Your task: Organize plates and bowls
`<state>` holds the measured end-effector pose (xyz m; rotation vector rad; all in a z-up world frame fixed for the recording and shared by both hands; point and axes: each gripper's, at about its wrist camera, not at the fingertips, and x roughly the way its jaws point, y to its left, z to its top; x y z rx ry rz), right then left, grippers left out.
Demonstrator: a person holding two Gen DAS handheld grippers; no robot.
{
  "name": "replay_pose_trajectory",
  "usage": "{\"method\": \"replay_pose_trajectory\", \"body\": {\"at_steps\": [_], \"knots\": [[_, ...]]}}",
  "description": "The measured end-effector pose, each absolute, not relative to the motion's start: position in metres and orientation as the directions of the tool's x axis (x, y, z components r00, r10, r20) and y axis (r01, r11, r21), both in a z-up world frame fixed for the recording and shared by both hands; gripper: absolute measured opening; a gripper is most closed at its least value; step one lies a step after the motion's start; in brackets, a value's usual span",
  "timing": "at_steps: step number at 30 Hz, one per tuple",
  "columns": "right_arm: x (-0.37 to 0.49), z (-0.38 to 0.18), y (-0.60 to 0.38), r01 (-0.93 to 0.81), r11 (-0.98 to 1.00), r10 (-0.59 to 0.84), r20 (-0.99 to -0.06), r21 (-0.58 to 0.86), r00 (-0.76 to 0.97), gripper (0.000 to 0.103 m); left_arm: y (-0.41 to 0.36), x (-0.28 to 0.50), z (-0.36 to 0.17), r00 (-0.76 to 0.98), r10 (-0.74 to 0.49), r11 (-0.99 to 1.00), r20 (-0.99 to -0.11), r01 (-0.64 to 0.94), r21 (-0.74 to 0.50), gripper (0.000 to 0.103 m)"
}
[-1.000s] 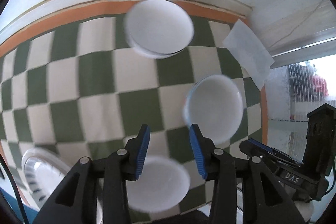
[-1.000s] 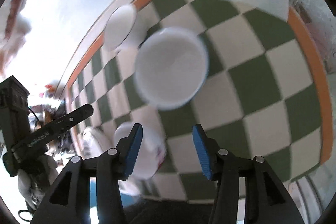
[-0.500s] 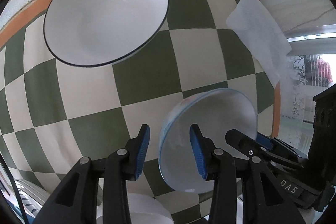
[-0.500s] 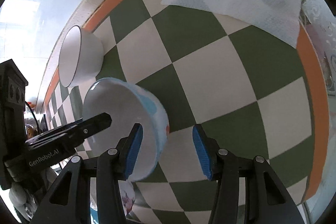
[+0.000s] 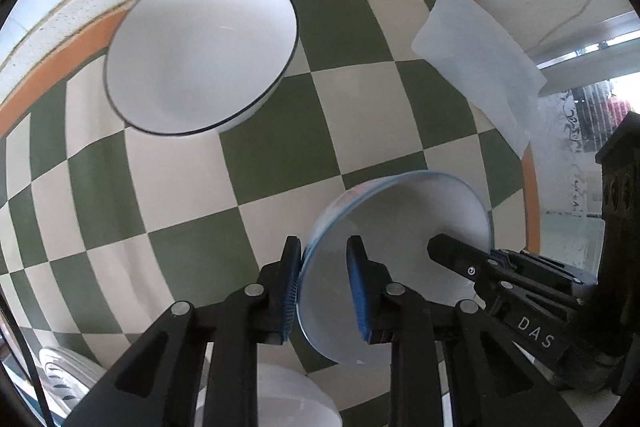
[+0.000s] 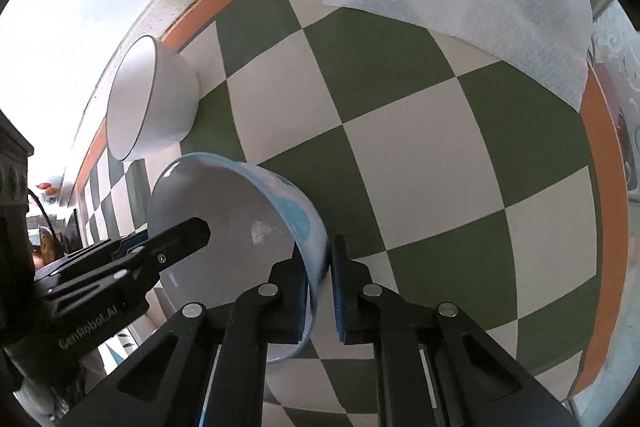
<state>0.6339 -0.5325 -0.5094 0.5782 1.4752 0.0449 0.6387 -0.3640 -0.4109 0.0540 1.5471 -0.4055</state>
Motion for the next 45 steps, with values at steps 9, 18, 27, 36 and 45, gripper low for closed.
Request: {"method": "replay_pose_trajectory", "body": {"at_steps": [9,18,27,36,45], "knots": [[0.618,-0.471,-0.510,0.260,0.872,0.393,-0.909,0.416,0.137,0.012,-0.337,0.625,-0.373,0.031,-0.248,0.936,-0.968,0.265,-0.231,0.021],[0.586,-0.427,-0.481,0.205,0.868,0.431,-0.891,0.452,0.141,0.012,-0.296,0.592,-0.338,0.070,-0.268,0.935,-0.961,0.260,-0.241,0.021],[0.551,-0.421,-0.435,0.165,0.863,0.471,-0.878,0.478,0.082,0.012,-0.247,0.558,-0.339,0.054,-0.276,0.945,-0.960,0.197,-0.261,0.021],[0.535,-0.452,-0.405,0.154,0.879,0.458,-0.889,0.451,-0.011,0.013,-0.234,0.548,-0.366,-0.007,-0.248,0.953,-0.969,0.177,-0.246,0.021],[0.535,-0.473,-0.405,0.178,0.891,0.432,-0.901,0.418,-0.045,0.013,-0.242,0.547,-0.387,-0.053,-0.213,0.955,-0.976,0.202,-0.219,0.021]]}}
